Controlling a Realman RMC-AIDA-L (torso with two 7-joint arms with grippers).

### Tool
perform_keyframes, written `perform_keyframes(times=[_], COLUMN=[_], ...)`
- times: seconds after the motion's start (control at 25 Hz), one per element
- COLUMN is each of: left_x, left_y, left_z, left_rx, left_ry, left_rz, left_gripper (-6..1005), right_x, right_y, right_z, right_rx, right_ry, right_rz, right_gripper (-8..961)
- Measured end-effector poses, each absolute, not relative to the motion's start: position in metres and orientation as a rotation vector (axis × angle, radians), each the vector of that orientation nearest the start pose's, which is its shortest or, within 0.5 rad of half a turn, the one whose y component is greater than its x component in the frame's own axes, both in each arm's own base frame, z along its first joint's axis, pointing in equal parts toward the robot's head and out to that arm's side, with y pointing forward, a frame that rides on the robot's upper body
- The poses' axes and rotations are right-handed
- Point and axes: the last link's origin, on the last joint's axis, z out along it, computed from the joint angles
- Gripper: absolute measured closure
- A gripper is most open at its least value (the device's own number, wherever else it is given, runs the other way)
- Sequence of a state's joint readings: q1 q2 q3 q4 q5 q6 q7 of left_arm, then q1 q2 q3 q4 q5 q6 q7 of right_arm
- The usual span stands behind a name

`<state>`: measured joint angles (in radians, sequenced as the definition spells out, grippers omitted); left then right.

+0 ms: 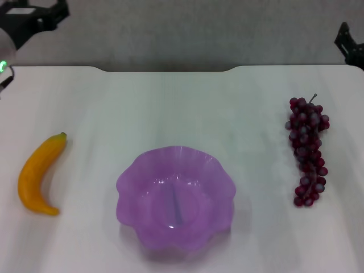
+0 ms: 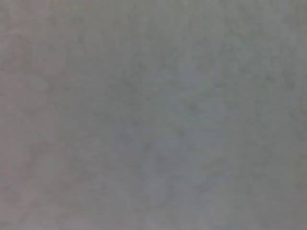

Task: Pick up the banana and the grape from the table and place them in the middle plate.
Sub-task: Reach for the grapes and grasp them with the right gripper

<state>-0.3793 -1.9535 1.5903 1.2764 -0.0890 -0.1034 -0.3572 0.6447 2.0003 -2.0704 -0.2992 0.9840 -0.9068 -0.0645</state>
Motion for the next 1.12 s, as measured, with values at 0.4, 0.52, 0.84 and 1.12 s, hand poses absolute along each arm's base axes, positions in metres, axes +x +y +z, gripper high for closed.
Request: perform_keyframes(times=[0.4,0.52,0.84,1.12], left_x=[-0.194,-0.194,-0.205,-0.217], left_y=[0.443,0.443,0.446,0.443], left_z=[0.102,0.103,0.101,0.101], left_rx=[-1.584,-1.601,-1.59,-1.565], left_ry=[-0.713,-0.696,-0.684,-0.701], left_rz=[-0.596,-0.6,-0.627,-0.637], left_gripper=[188,188,190,192], right_x=[0.266,0.263,0.265,0.261], right_y=[0.434,0.435,0.441,0.448], right_z=[0.036,0.036,0.036,0.038], right_rx=[-1.421,-1.427,-1.456,-1.484], right_ry=[0.48,0.473,0.594,0.672], right_rz=[0.608,0.616,0.686,0.685], right_gripper=[66,66,67,67])
